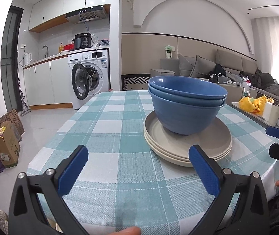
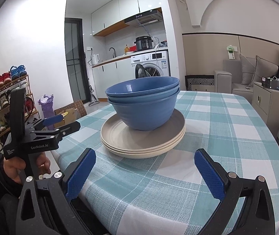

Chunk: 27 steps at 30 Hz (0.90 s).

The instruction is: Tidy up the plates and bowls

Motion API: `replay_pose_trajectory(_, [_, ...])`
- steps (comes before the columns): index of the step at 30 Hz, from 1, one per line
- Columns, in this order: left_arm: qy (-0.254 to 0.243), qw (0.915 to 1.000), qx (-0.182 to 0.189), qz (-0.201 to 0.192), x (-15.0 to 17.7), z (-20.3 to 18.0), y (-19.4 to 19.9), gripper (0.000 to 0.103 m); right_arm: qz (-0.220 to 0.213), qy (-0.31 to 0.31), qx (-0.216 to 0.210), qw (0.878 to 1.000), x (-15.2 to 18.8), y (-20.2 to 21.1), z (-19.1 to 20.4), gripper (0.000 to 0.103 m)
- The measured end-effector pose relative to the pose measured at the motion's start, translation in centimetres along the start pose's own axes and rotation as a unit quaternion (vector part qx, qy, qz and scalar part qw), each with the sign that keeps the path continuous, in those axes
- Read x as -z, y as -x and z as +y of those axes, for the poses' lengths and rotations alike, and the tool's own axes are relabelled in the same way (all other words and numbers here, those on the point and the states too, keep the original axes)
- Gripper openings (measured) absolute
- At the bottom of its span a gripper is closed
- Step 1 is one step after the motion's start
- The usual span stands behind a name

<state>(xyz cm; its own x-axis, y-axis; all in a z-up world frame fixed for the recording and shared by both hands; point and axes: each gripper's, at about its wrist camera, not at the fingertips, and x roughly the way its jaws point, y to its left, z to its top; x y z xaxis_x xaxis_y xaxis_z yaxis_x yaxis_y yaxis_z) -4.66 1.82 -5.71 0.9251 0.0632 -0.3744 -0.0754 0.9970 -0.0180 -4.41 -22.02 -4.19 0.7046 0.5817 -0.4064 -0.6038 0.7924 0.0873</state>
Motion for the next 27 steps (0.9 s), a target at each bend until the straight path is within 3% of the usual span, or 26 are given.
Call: replay_pose_trajectory(27, [0.002, 1.0, 0.003, -0.001, 0.07, 0.0, 0.2, 0.103, 0.004, -0.003, -0.004, 1.0, 0.25, -0.49, -0.2, 0.102])
